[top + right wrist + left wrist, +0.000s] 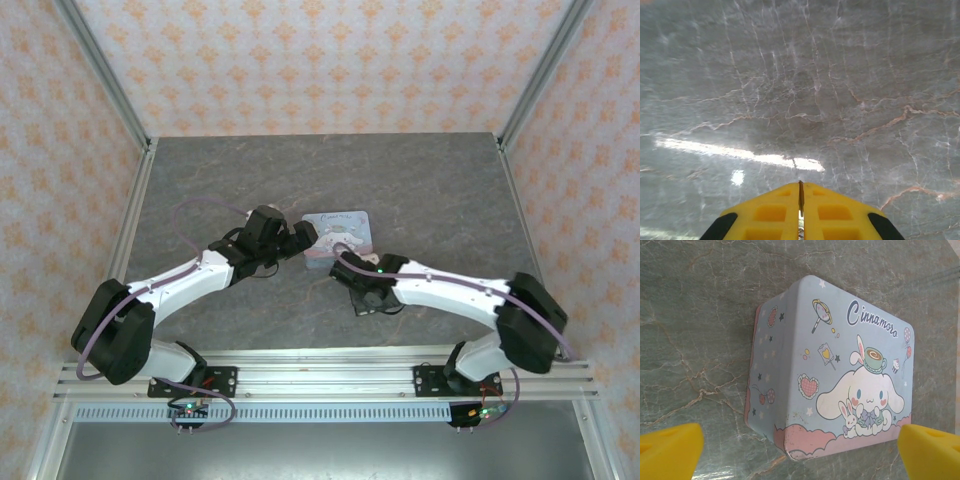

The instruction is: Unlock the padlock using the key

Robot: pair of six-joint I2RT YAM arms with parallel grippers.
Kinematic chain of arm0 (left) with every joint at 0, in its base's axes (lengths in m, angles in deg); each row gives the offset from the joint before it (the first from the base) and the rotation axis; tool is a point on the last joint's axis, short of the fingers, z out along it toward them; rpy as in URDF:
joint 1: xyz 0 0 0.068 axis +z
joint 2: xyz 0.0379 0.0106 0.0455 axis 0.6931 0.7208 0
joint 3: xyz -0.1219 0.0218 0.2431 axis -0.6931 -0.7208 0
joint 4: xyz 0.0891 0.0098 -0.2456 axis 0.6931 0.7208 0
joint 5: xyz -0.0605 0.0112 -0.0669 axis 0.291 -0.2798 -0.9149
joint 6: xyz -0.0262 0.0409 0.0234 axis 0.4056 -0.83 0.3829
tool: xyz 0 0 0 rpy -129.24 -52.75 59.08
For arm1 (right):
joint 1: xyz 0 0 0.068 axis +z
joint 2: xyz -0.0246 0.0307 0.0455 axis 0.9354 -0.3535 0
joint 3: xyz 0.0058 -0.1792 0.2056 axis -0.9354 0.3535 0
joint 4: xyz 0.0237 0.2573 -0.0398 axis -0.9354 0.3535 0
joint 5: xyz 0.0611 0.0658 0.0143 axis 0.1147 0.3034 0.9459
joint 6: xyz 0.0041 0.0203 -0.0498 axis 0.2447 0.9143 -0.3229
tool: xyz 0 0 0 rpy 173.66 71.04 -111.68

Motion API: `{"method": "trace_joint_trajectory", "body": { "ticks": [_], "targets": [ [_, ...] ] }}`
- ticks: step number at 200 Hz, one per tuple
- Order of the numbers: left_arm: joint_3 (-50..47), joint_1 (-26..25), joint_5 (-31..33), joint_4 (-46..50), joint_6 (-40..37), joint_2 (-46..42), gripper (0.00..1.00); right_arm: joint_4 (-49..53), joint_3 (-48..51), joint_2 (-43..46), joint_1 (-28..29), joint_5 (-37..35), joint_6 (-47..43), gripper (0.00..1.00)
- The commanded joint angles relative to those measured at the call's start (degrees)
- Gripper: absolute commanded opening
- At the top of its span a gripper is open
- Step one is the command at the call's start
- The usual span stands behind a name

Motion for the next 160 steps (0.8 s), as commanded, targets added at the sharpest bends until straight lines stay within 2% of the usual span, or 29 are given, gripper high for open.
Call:
{"method": "trace_joint_trajectory", "body": {
  "ticks": [1, 24, 31, 50, 59, 123, 160],
  "targets": [
    [-0.15, -0.7, 0.08, -0.32, 0.25, -1.43, 1.0, 0.25, -4.43, -6.06, 1.06, -2.07, -3.35, 0.09],
    [-0.18, -0.86, 0.4, 0.22, 0.27, -1.92, 1.0, -1.36, -8.15, -11.3, 1.63, -2.03, -3.82, 0.14],
    [-0.05, -0.78, 0.43, 0.33, 0.3, -2.08, 1.0, -2.01, -8.86, -12.01, 1.64, -1.79, -3.72, 0.2],
    [0.06, -0.86, 0.62, 0.87, 0.16, -2.53, 1.0, -3.94, -9.63, -12.41, 1.65, -0.21, -3.05, 0.43],
    [0.1, -0.86, 0.69, 0.99, 0.21, -2.61, 1.0, -4.54, -9.46, -12.12, 1.64, 0.13, -2.54, 0.49],
    [-0.15, -0.95, 0.82, 1.15, 0.18, -3.23, 1.0, -9.21, 0.4, -2.41, 0.42, -0.61, 4.7, 0.5],
    [-0.1, -1.08, 0.77, 0.99, 0.21, -2.62, 1.0, -14.91, 5.83, -0.29, 0.11, 1.48, 10.05, 0.5]
  ]
}}
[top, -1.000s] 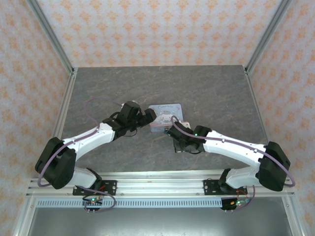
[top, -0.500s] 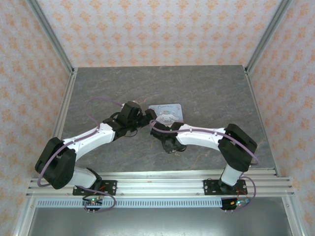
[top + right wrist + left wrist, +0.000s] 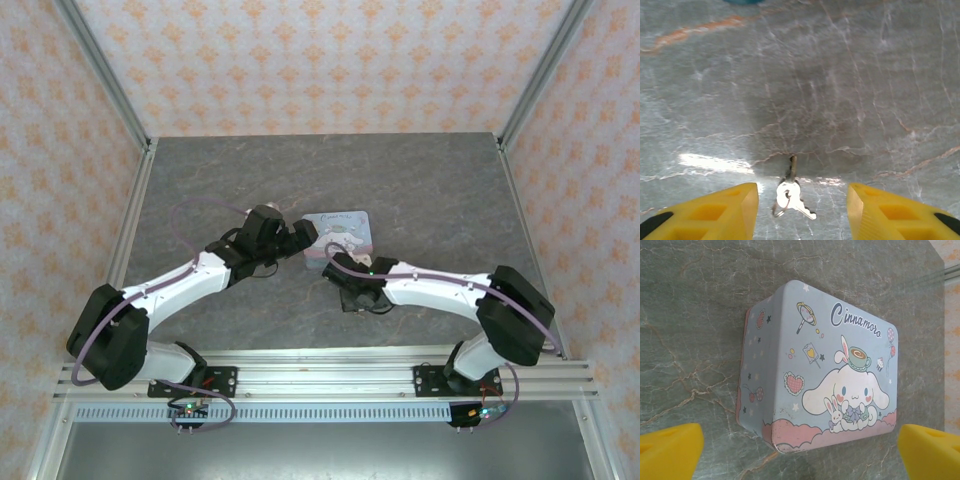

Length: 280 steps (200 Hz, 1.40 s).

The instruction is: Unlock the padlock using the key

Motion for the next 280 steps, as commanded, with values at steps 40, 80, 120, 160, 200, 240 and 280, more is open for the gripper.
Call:
{"method": "trace_joint_trajectory", "body": {
  "ticks": [40, 80, 120, 160, 200, 240, 280],
  "targets": [
    [0.09, -0.87, 0.63, 0.73, 0.29, -0.16, 1.0, -9.66, 4.93, 0.28, -0.32, 1.28, 9.96, 0.5],
    [0.05, -0.92, 0.6, 0.4, 0.33, 0.33, 1.0, -10.84, 4.47, -1.66, -0.18, 1.36, 10.66, 0.47],
    [0.04, -0.89, 0.58, 0.13, 0.35, 0.63, 1.0, -9.71, 4.4, -3.49, 0.5, 1.02, 10.51, 0.41],
    [0.08, -0.97, 0.56, -0.01, 0.31, 1.0, 1.0, -7.38, 3.44, -5.01, 2.19, -0.07, 10.33, 0.38],
    [0.29, -0.97, 0.47, -0.18, 0.31, 1.17, 1.0, -5.65, 3.74, -4.81, 3.67, -0.74, 10.65, 0.37],
    [0.4, -0.97, 0.34, -0.35, 0.4, 1.29, 1.0, -5.65, 5.78, -2.75, 4.07, -0.74, 11.66, 0.35],
    [0.44, -1.16, 0.45, -0.31, 0.52, 1.4, 1.0, -5.9, 6.52, -2.17, 4.14, -0.09, 11.84, 0.33]
  ]
}}
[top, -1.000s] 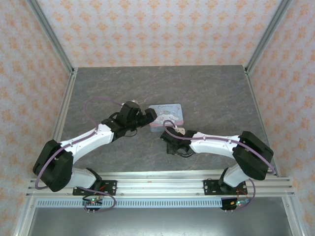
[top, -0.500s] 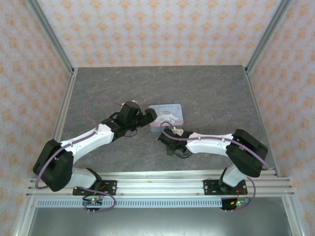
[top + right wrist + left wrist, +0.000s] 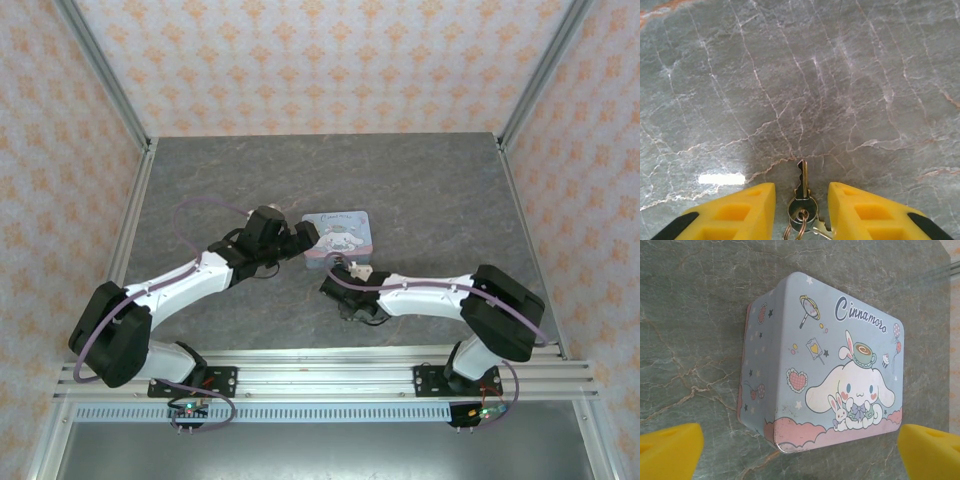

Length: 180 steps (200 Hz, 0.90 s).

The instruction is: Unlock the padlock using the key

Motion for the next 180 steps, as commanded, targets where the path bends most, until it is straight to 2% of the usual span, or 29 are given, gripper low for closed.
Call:
{"method": "trace_joint_trajectory", "body": {
  "ticks": [1, 28, 77, 105, 180],
  "targets": [
    [0.4, -0.5, 0.42, -0.24, 0.54, 0.44, 1.0, 2.8, 1.47, 0.85, 0.76, 1.51, 1.13, 0.33],
    [0.61, -0.58, 0.43, -0.17, 0.55, 0.52, 1.0, 2.16, 1.65, 0.57, 0.77, 1.88, 0.98, 0.29],
    [1.43, -0.67, 0.46, 0.42, 0.27, 0.96, 1.0, 0.58, 1.48, -0.14, 0.73, 1.75, 0.39, 0.08],
    [1.8, -0.67, 0.47, 0.83, 0.15, 0.83, 1.0, -0.25, 1.29, 1.46, 0.25, 1.75, -0.46, 0.02],
    [1.36, -0.75, 0.3, 0.62, 0.81, 0.13, 1.0, -1.62, 0.91, 9.35, -4.44, 3.81, -1.68, 0.0]
  ]
}}
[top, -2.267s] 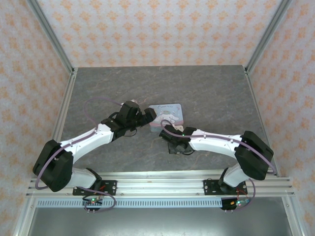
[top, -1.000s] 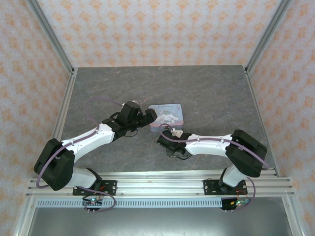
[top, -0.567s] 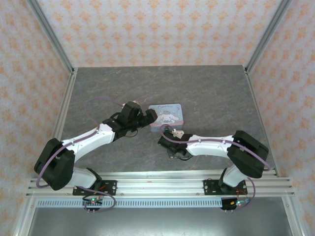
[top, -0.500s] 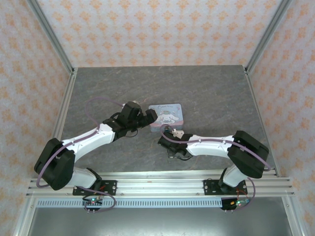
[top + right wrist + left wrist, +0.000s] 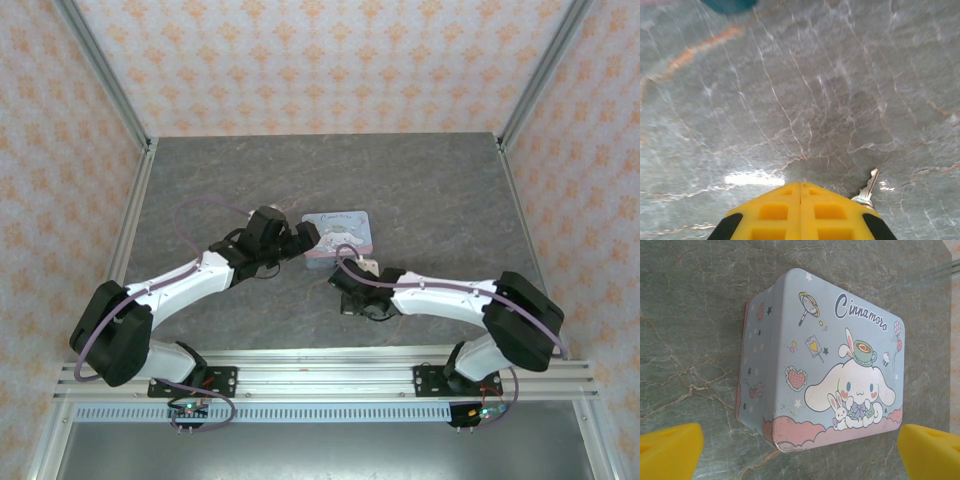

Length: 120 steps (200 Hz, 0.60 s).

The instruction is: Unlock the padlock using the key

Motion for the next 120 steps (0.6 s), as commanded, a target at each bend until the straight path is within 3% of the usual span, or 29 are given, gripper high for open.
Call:
{"method": "trace_joint_trajectory", "body": {
  "ticks": [1, 13, 20, 33, 46, 61, 99, 120],
  "targets": [
    [1.18, -0.65, 0.3, 0.61, 0.65, -0.25, 1.0, -0.32, -0.29, 2.58, -1.09, 0.51, -1.06, 0.0],
    [1.18, -0.67, 0.32, 0.69, 0.71, -0.44, 1.0, 0.33, -0.47, 3.22, -1.44, 0.48, -1.14, 0.0],
    [1.24, -0.66, 0.38, 0.78, 0.7, -0.57, 1.0, 1.08, -0.32, 3.62, -1.5, 0.28, -0.93, 0.05],
    [1.22, -0.65, 0.35, 0.89, 0.68, -0.85, 1.0, 2.84, 0.01, 3.85, -1.58, -0.13, -0.22, 0.18],
    [1.18, -0.72, 0.39, 0.84, 0.64, -1.05, 1.0, 4.49, 0.75, 3.95, -1.58, -0.44, 0.82, 0.38],
    [1.11, -0.71, 0.39, 0.75, 0.62, -1.12, 1.0, 5.16, 2.2, 4.53, -1.56, -0.52, 1.9, 0.51],
    [0.85, -0.74, 0.22, 0.11, 0.9, -0.68, 1.0, 5.02, 5.04, 5.75, -1.61, -0.8, 2.81, 0.54],
    [0.81, -0.73, 0.07, -0.19, 0.97, -0.28, 1.0, 4.14, 5.14, 4.74, -1.59, -0.45, 2.48, 0.51]
  ]
}}
